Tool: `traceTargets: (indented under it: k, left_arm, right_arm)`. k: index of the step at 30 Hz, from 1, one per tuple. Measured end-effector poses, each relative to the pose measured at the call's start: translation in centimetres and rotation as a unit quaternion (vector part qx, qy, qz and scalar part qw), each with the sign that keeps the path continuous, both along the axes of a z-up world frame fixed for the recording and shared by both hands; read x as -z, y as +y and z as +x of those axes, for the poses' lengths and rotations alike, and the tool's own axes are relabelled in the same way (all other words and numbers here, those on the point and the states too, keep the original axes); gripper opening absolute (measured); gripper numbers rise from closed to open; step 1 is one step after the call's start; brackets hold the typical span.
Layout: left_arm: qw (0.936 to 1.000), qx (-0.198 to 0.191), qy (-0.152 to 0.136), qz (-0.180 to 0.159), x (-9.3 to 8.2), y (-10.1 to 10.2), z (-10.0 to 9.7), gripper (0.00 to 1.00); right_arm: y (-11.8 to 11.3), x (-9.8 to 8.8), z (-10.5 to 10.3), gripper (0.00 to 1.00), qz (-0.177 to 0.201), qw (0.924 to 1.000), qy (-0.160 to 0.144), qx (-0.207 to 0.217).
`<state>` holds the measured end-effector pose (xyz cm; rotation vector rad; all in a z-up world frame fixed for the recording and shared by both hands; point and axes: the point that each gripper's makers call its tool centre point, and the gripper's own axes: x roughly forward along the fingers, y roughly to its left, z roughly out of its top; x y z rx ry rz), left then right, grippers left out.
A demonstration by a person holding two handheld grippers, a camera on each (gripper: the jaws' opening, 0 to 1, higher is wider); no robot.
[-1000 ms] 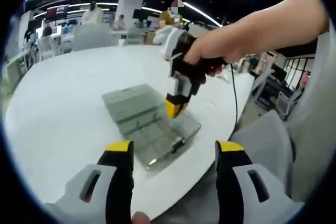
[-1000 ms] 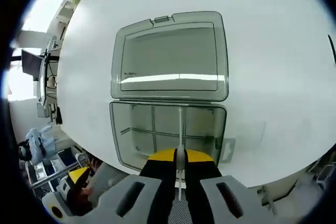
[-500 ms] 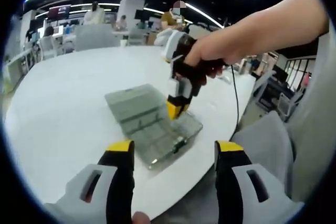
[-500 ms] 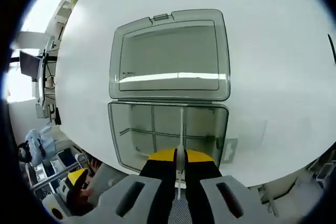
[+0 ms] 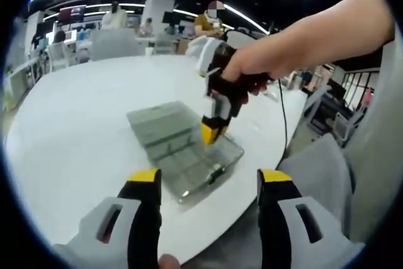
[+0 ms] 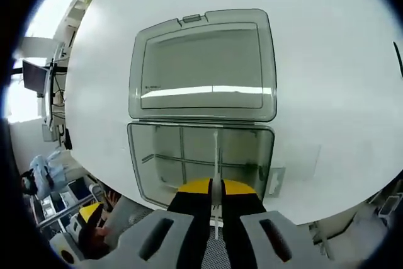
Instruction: Insert the divider into the dual guide fixture by aligning both edges with the guide slots and pushing it downward to the bottom, including one-sided entry, uneven engagement, binding, and posture correction.
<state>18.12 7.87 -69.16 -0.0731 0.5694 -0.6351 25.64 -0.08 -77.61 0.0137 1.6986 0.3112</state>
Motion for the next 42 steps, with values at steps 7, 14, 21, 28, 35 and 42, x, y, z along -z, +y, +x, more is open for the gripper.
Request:
traceTargets:
  k: [7,14,21,28,35,42]
  left_arm:
    - [1.0000,0.001,0.000,-0.001,0.05,-0.04,-0.02,0.59]
    - [1.0000,0.001,0.000,-0.003,0.01,-0.06,-0.11,0.58]
    - [1.0000,0.000,0.001,-0.002,0.11,-0.02,-0.22,0.58]
    - [1.0000,-0.001,0.001,-0.001,0.07,0.12,-0.17,0.58]
    - [1.0000,-0.003,0.003,-0.002,0.20,0.17,-0.27,0.58]
    - [1.0000,-0.003,0.004,-0.002,0.26,0.19,-0.31,0.57]
  right_arm:
    - [0.42,0.03,0.59,0.00,0.006,1.0000,-0.001,0.000]
    - [0.28,0.00,0.16,0.00,0.001,1.0000,-0.003,-0.004]
    - [0.02,0.22,0.47,0.00,-0.001,1.0000,-0.004,-0.006]
    - [0.03,0.44,0.49,0.00,-0.002,0.9999,-0.006,-0.010]
    - [0.10,0.69,0.55,0.00,-0.003,0.9998,-0.007,-0.016]
    - [0.10,0.66,0.23,0.00,-0.006,0.9998,-0.007,-0.017]
